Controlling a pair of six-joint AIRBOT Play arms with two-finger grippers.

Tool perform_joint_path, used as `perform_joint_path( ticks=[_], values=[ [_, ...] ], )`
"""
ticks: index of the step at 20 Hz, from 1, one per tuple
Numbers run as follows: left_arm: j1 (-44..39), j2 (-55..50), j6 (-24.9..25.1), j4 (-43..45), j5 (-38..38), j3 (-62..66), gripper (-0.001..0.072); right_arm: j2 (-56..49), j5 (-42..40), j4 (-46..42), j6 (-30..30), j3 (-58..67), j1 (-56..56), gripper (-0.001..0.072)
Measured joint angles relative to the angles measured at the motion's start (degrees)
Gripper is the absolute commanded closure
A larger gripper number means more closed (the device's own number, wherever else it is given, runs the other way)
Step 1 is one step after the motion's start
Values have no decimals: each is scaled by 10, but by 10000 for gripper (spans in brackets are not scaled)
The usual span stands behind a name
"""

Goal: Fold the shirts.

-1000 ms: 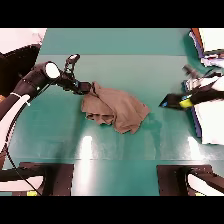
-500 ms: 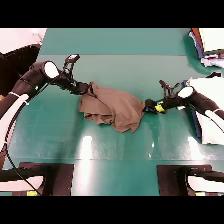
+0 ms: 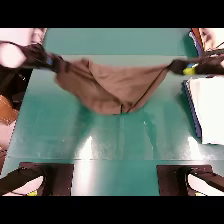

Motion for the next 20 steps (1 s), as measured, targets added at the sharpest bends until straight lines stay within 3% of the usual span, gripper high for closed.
perform_joint_path(
  ticks=[7,12,16,20],
  values=[
    [0,173,-2,21,1,103,678,143,60,-21,-10,132,-60,699],
    [0,234,3,1,-9,149,679,191,101,-20,-11,196,-119,699],
    [0,232,23,-19,-57,166,679,159,155,-20,-11,276,-159,700],
    [0,157,45,-24,-150,110,679,49,217,-25,-2,329,-135,700]
  ],
)
